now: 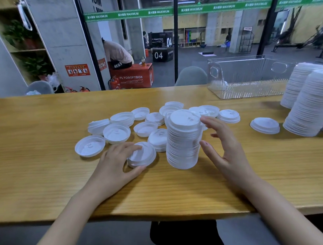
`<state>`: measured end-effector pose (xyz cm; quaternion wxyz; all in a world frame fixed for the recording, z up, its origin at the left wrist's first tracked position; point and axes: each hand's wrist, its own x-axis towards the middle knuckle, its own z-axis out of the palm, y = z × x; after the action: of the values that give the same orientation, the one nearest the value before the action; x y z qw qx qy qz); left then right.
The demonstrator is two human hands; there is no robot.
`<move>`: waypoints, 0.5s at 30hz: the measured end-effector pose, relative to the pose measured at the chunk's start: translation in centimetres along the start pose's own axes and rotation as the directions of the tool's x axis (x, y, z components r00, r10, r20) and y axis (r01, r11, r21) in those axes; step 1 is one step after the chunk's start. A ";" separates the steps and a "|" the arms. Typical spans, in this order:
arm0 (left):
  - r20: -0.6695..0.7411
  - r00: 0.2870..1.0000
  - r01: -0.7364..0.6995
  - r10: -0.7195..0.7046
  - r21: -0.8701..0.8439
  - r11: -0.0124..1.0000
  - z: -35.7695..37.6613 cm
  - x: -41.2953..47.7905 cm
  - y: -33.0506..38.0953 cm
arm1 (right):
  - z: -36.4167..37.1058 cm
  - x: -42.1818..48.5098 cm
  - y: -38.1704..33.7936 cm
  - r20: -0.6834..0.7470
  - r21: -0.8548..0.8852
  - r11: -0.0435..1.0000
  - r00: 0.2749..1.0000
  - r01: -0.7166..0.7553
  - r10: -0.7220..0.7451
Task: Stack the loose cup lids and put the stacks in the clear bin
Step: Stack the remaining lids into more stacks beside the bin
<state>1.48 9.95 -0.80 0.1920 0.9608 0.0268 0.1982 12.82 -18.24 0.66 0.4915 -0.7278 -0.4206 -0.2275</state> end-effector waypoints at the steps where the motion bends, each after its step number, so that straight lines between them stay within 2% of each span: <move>1: -0.010 1.000 -0.005 0.005 -0.001 1.000 0.0 0.0 0.0 | 0.0 0.0 0.0 0.000 -0.001 1.000 1.000 -0.001 0.001; 7: -0.167 0.985 -0.041 0.031 -0.058 0.997 -0.5 0.5 0.9 | 0.0 -0.1 -0.1 0.001 -0.002 1.000 1.000 -0.002 0.002; 11: -0.305 0.952 -0.071 -0.004 -0.237 0.969 -2.0 1.8 2.8 | -0.1 -0.1 -0.1 0.006 -0.004 1.000 1.000 0.004 -0.004; 15: -0.299 0.954 -0.144 0.023 -0.391 0.909 -3.3 3.7 5.6 | -0.1 -0.1 -0.1 0.006 -0.026 1.000 1.000 0.016 -0.016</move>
<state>3.44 6.39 5.49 0.3736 0.8606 -0.0291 0.3449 12.73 -18.34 0.68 0.4790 -0.7314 -0.4249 -0.2348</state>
